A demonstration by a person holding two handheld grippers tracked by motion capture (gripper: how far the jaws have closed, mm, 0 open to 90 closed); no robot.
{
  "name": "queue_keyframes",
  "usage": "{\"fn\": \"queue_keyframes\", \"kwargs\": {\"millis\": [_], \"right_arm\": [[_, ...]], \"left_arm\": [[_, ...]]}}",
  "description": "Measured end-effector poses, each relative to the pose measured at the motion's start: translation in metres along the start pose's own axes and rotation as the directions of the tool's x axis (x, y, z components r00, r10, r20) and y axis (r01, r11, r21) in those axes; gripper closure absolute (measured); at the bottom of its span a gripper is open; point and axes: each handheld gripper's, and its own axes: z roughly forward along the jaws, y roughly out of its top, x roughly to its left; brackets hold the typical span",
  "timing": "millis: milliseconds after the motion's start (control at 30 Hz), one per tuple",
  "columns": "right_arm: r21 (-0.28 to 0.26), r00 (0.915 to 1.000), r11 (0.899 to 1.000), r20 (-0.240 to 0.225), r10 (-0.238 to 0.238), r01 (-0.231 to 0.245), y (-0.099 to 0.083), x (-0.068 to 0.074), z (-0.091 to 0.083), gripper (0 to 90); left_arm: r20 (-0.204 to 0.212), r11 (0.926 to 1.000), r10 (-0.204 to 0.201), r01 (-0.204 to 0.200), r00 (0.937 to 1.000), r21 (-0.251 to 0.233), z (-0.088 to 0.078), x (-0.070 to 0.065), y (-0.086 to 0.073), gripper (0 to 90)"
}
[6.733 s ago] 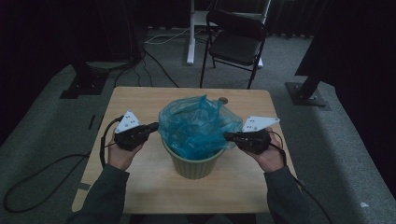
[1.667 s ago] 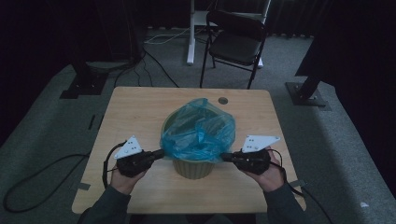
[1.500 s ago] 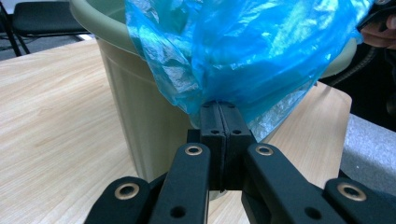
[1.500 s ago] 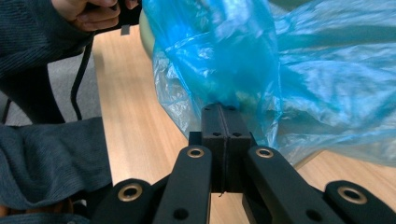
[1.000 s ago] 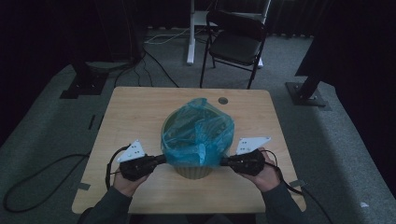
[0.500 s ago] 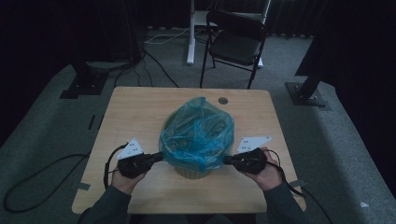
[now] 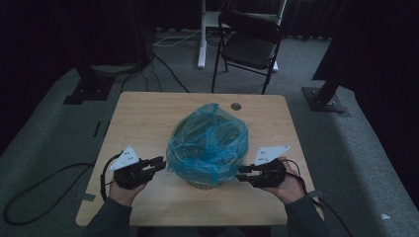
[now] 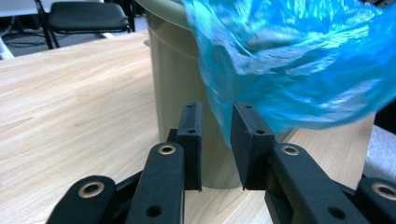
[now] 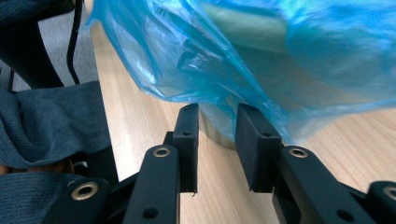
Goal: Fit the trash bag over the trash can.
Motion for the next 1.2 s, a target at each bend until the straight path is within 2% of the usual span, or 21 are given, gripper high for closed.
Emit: {"fn": "queue_keyframes", "kwargs": {"millis": [200,367,567,767,833,900,933,1033,1067,1100,1133,1200], "right_arm": [[-0.06,0.9995,0.998,-0.002,-0.032,0.032,-0.001,0.001,-0.016,60.4],[-0.096,0.9991,0.995,0.023,-0.037,0.039,-0.001,-0.001,-0.028,62.3],[-0.123,0.9969,0.992,0.078,-0.007,0.016,0.001,-0.007,-0.038,71.0],[-0.162,0.9898,0.987,0.137,0.04,-0.017,0.006,-0.018,-0.04,71.3],[-0.162,0.9878,0.987,0.15,0.043,-0.018,0.008,-0.021,-0.038,70.9],[-0.16,0.9863,0.987,0.159,0.043,-0.018,0.01,-0.022,-0.037,70.6],[-0.16,0.984,0.987,0.171,0.05,-0.022,0.013,-0.024,-0.036,70.0],[-0.159,0.9824,0.987,0.179,0.052,-0.024,0.015,-0.026,-0.034,69.5],[-0.16,0.9809,0.987,0.187,0.052,-0.021,0.018,-0.028,-0.033,69.1],[-0.16,0.9802,0.987,0.191,0.052,-0.021,0.018,-0.028,-0.032,68.8],[-0.164,0.9797,0.986,0.193,0.053,-0.021,0.02,-0.029,-0.032,68.1],[-0.17,0.9765,0.985,0.207,0.059,-0.024,0.021,-0.031,-0.032,67.6]], "left_arm": [[-0.032,0.9995,0.003,-0.004,0.9995,-0.031,-0.007,0.003,0.006,73.9],[-0.044,0.9987,0.009,-0.011,0.999,-0.05,-0.008,0.005,0.018,72.8],[-0.038,0.9977,0.02,-0.023,0.9991,-0.064,-0.005,0.008,0.039,69.9],[-0.028,0.9976,0.034,-0.036,0.999,-0.06,0.005,0.009,0.055,67.2],[-0.019,0.9983,0.042,-0.043,0.9989,-0.041,0.014,0.009,0.064,66.3],[-0.019,0.9983,0.044,-0.044,0.9989,-0.038,0.017,0.009,0.066,65.6],[0.01,0.999,0.041,-0.041,0.9991,-0.015,0.026,0.01,0.073,64.4],[0.006,0.9987,0.05,-0.05,0.9987,0.008,0.035,0.01,0.078,63.1],[0.019,0.9986,0.044,-0.044,0.9989,0.028,0.042,0.011,0.082,62.0],[0.019,0.9986,0.044,-0.044,0.9989,0.028,0.042,0.011,0.082,61.5],[0.014,0.9975,0.043,-0.044,0.999,0.056,0.051,0.013,0.087,60.4],[-0.006,0.9956,0.047,-0.047,0.9989,0.081,0.059,0.014,0.089,60.2]]}}
